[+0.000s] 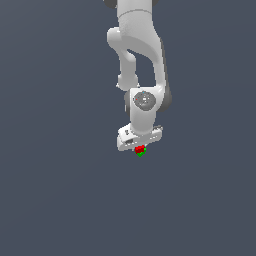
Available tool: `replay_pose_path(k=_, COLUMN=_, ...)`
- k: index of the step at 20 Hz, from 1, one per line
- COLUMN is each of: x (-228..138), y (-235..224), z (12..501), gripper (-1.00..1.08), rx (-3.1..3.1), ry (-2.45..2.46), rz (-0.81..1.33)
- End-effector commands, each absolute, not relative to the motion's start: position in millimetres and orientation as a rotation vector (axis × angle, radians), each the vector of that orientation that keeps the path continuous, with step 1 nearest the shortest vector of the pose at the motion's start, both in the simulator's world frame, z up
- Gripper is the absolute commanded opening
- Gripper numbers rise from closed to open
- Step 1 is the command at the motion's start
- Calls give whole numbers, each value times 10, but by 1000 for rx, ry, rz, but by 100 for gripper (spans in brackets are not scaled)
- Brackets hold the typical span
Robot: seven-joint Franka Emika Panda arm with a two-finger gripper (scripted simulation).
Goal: Stack the red cube on top of the green cube.
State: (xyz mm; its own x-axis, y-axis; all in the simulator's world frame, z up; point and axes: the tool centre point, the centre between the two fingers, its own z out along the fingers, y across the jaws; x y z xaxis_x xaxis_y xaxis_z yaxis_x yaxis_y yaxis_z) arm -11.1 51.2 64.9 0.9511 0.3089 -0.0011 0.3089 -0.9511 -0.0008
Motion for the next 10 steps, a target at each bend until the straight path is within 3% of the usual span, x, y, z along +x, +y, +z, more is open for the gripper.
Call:
replay_pose_path(k=1, x=-161, y=586, z=621, gripper=-100, rx=-3103, ry=-489, rz=0)
replay_pose_path(k=8, x=-169, y=619, z=606, gripper=-100, rx=-3103, ry=-489, rz=0)
replay_pose_path(k=9, x=-169, y=619, z=606, gripper=100, rx=-3103, ry=-489, rz=0)
replay_pose_path(k=10, x=-169, y=619, z=606, gripper=100, rx=-3103, ry=-489, rz=0)
